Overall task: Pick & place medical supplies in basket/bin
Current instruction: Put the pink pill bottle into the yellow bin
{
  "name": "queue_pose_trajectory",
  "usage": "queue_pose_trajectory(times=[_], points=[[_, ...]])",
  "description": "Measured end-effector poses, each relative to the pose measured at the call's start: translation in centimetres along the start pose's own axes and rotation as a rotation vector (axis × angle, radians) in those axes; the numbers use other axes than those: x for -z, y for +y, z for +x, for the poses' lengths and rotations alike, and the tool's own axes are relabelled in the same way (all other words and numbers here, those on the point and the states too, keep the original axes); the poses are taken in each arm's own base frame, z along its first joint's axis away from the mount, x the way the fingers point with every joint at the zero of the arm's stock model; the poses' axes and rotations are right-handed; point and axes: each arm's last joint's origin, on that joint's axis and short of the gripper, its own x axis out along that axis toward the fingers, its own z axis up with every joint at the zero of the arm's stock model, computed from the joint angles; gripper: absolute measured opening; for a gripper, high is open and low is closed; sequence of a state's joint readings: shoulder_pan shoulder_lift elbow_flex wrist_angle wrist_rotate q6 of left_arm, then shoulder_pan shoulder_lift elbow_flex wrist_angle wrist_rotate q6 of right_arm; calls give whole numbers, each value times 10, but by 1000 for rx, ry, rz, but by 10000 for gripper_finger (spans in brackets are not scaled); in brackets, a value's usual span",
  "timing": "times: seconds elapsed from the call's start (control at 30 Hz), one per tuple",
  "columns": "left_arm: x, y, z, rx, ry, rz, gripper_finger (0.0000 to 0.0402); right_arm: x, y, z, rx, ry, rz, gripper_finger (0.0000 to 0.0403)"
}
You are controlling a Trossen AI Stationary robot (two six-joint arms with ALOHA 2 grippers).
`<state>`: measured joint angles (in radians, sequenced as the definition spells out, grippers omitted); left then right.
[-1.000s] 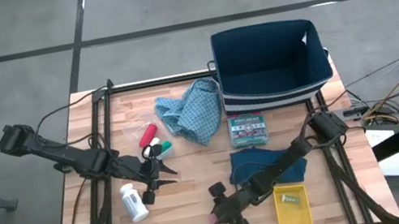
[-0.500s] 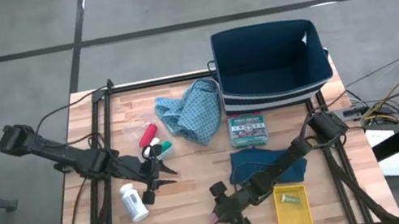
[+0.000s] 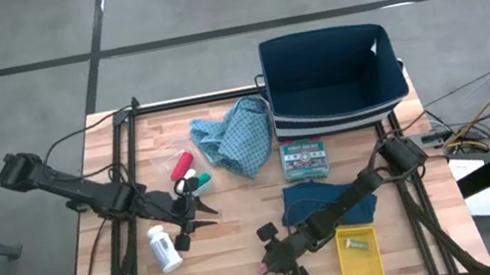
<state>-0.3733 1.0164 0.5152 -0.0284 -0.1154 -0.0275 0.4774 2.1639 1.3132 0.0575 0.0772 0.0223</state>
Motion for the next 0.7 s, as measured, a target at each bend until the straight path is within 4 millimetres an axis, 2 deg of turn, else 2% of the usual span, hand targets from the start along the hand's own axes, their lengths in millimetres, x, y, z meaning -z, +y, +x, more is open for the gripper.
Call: queue_pose_trajectory(times=[0.13, 0.4, 0.53, 0.7], points=[[0, 0, 0, 0, 0, 0, 120, 0, 0, 0, 1, -1, 0, 91], [0, 0, 0, 0, 0, 0, 120, -3, 0, -4, 1, -8, -6, 99], [0, 0, 0, 0, 0, 0, 120, -14, -1, -18, 2, -17, 20, 99], [0, 0, 0, 1, 0, 0, 120, -27, -3, -44, 3, -11, 102, 100]])
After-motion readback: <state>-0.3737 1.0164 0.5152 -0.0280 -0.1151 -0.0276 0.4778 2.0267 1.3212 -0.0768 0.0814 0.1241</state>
